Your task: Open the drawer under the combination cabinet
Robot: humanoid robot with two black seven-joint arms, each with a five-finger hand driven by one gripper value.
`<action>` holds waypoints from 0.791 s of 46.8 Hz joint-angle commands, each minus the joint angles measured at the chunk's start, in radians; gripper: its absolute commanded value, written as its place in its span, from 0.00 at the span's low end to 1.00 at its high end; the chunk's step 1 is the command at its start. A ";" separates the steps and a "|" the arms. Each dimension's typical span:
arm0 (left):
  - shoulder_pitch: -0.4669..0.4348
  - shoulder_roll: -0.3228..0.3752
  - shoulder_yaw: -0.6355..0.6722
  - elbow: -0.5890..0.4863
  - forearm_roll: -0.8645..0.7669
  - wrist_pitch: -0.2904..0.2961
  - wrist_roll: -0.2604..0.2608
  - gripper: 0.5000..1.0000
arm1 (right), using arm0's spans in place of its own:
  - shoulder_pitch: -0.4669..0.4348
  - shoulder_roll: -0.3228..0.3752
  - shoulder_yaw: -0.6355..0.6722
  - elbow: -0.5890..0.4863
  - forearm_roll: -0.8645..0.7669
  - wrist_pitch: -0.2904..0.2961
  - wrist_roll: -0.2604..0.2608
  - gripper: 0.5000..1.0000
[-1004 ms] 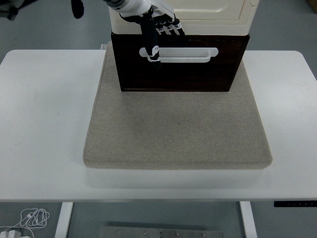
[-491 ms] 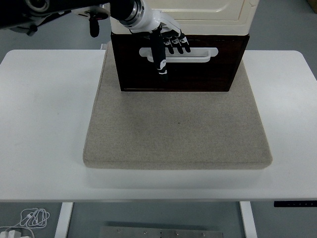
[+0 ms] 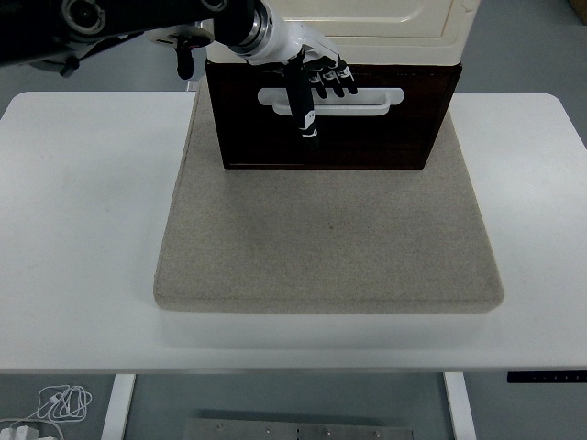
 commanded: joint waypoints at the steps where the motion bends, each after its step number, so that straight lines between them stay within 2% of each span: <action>1: 0.005 0.000 0.000 0.000 0.002 0.006 0.000 1.00 | 0.000 0.000 0.000 0.000 0.000 0.000 0.000 0.85; 37: 0.022 -0.026 0.002 0.006 0.002 0.052 0.002 1.00 | 0.000 0.000 0.000 0.000 0.000 0.000 0.000 0.85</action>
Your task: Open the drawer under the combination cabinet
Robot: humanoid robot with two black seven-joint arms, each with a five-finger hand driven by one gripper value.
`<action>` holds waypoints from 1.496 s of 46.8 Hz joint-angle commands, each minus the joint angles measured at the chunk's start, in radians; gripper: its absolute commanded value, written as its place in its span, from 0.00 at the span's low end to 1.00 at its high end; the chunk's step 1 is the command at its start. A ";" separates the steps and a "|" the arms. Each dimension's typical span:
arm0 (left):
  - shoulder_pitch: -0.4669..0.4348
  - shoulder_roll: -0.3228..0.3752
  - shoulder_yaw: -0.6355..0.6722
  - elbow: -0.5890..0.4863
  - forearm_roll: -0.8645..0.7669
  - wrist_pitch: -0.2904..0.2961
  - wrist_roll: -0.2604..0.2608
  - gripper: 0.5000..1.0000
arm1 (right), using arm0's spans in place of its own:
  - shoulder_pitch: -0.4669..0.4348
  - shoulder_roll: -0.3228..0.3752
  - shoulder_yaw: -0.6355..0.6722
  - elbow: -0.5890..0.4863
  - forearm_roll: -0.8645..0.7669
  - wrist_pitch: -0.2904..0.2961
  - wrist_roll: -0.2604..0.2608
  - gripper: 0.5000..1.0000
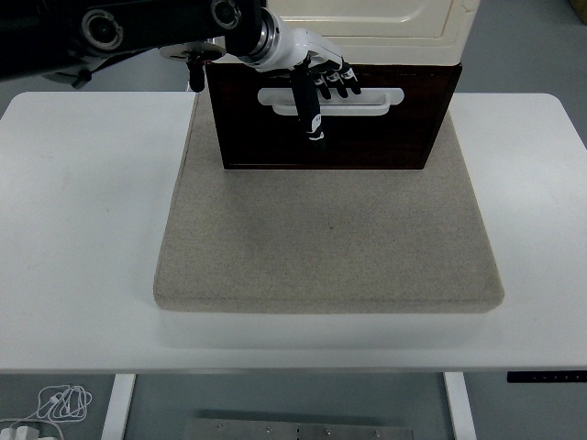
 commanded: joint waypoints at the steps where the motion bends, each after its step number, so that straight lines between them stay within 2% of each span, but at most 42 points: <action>1: 0.002 0.000 0.000 0.000 0.001 0.000 0.001 1.00 | 0.000 0.000 0.000 0.001 0.000 0.000 0.000 0.85; 12: 0.022 -0.017 0.002 0.014 0.001 0.021 0.000 1.00 | 0.000 0.000 0.000 0.000 0.000 0.000 0.000 0.85; 34: 0.037 -0.020 0.002 0.022 0.001 0.023 0.001 1.00 | 0.000 0.000 0.000 0.000 0.000 0.000 0.000 0.85; 62: 0.035 -0.029 0.002 0.007 0.001 0.002 0.001 1.00 | 0.000 0.000 0.000 0.000 0.000 0.000 0.000 0.85; 70: 0.034 -0.029 0.002 0.007 -0.001 -0.020 0.001 1.00 | 0.000 0.000 0.000 0.000 0.000 0.000 0.000 0.85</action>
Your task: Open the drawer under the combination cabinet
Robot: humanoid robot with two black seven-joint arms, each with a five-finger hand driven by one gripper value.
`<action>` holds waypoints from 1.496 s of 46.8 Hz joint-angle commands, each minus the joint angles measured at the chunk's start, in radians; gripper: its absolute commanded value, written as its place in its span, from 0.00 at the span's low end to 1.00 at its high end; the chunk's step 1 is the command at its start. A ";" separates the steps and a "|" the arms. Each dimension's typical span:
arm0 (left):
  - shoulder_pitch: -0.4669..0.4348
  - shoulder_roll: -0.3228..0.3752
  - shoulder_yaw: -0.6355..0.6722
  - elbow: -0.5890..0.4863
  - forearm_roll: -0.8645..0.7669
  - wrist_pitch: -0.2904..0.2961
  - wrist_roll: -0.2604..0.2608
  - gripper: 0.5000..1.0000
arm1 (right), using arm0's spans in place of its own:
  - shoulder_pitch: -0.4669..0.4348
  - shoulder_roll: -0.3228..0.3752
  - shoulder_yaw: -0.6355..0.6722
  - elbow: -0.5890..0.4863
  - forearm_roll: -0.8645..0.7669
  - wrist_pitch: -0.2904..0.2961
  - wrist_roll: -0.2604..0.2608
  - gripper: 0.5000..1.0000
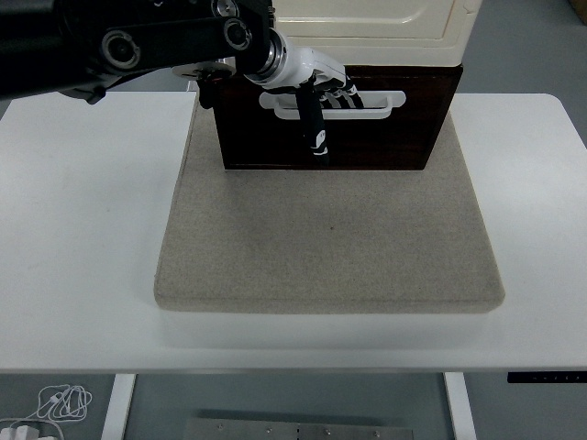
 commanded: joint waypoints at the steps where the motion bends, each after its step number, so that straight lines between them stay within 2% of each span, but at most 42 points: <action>1: 0.000 0.000 0.000 -0.001 -0.001 -0.007 0.000 1.00 | 0.000 0.000 0.000 0.000 0.000 0.000 0.000 0.85; 23: -0.009 0.005 -0.005 -0.008 -0.002 -0.052 0.000 1.00 | 0.000 0.000 0.000 0.000 0.000 0.000 0.000 0.85; 38: -0.012 0.009 -0.006 -0.008 -0.002 -0.055 0.000 1.00 | 0.000 0.000 0.000 0.000 0.000 0.000 0.002 0.85; 70: -0.033 0.012 -0.014 -0.010 -0.007 -0.136 0.002 1.00 | 0.000 0.000 0.000 0.000 0.000 0.000 0.000 0.85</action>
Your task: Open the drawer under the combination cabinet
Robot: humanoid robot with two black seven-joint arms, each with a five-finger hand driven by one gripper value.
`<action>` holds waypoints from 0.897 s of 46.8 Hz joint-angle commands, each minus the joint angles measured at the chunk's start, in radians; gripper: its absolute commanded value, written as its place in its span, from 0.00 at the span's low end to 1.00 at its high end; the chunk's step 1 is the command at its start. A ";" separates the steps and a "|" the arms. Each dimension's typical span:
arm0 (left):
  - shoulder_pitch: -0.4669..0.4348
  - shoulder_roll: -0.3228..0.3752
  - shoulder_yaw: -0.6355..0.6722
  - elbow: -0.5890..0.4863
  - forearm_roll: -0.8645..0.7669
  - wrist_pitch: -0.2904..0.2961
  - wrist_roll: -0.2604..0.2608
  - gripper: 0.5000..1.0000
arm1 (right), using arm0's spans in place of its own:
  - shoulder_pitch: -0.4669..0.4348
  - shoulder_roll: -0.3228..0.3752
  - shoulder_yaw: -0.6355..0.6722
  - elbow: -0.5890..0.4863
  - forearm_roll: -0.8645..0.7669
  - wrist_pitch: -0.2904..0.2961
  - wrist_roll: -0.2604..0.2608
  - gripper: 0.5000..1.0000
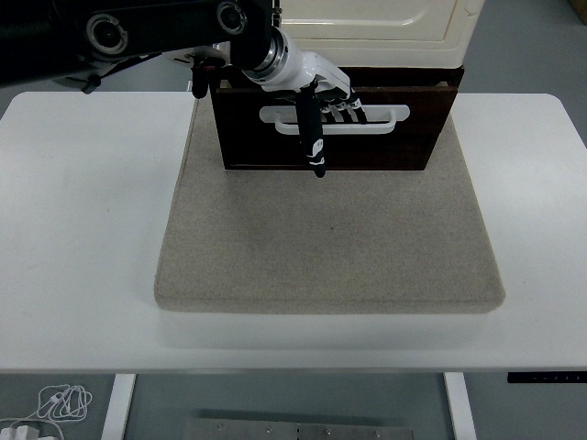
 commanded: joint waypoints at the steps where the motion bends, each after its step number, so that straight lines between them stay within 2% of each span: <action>1: -0.002 0.000 -0.002 0.001 -0.004 -0.008 0.000 1.00 | 0.000 0.000 0.000 0.000 0.000 0.000 0.000 0.85; 42: -0.019 0.017 -0.031 -0.005 -0.012 -0.120 0.000 1.00 | 0.000 0.000 0.000 0.000 0.000 0.000 0.000 0.85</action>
